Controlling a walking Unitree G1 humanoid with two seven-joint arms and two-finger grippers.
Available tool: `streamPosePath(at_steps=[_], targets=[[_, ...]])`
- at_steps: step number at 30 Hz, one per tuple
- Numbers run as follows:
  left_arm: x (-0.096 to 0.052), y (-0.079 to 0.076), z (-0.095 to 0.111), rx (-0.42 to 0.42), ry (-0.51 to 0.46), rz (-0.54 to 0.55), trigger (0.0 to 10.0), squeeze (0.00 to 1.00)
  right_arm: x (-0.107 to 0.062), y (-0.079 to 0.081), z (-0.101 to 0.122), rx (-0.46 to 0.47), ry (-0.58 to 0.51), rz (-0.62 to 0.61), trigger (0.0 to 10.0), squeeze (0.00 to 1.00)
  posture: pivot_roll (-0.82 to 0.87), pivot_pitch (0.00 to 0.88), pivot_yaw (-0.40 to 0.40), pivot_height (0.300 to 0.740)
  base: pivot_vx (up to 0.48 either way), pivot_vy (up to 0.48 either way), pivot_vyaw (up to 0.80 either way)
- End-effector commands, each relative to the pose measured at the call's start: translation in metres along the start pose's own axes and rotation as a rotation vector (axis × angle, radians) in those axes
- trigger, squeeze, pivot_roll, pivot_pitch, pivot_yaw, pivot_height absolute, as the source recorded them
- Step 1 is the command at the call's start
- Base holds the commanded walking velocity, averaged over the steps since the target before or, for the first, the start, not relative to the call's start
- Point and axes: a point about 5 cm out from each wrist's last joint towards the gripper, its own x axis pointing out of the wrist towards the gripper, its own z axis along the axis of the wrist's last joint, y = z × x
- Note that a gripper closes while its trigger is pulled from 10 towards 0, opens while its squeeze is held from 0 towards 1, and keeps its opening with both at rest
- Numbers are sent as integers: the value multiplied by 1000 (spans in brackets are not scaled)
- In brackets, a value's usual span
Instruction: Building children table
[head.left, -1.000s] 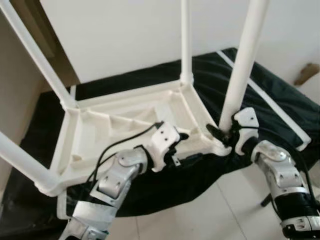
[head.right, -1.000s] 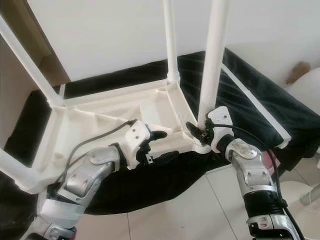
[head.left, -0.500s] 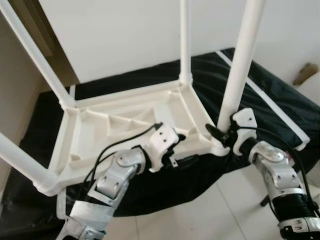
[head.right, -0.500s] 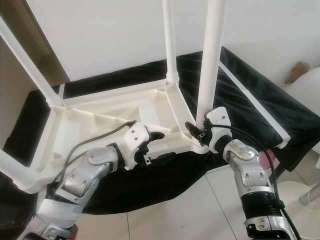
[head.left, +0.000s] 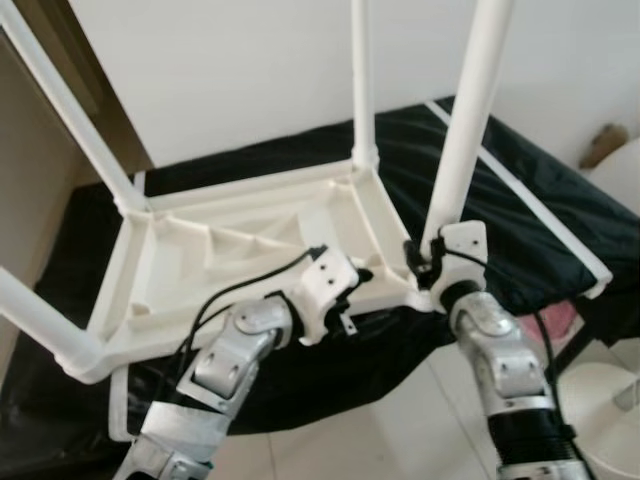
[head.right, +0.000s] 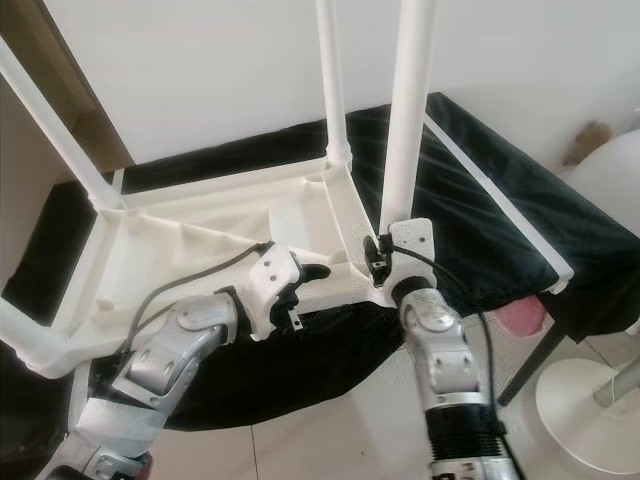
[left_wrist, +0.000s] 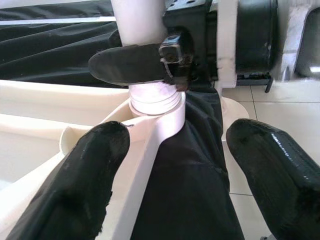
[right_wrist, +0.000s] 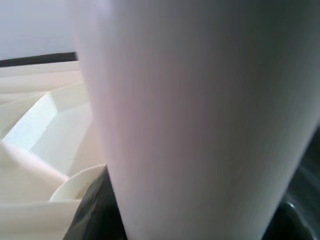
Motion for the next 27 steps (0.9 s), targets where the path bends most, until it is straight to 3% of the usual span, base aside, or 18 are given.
streamPosePath(at_steps=[1,3,8,19,20,21,27], targets=[[0,0,-1,-1,4,-22,10000,0,-5,-8,-25,105,134,-199,10000,0,-93,0,105,740,0,0,0],[1,0,0,1,1,-26,10000,0,-8,-3,-24,129,111,-311,10000,0,-91,0,104,740,0,0,0],[1,0,0,2,-1,-28,10000,0,-7,9,-21,138,117,-266,10000,0,-87,0,101,740,0,0,0],[-3,2,-1,6,5,-11,10000,0,-6,9,-13,96,79,-245,10000,0,-72,0,91,740,0,0,0],[-4,3,-1,6,5,-6,10000,0,-6,9,-10,99,61,-226,10000,141,-70,0,87,740,0,0,0],[-5,4,0,5,4,1,10000,0,-5,11,-7,99,38,-197,10000,1000,-65,0,81,740,0,0,0],[-9,11,1,6,0,40,10000,0,-1,4,3,93,-27,-96,10000,1000,-56,0,62,740,0,0,0]])
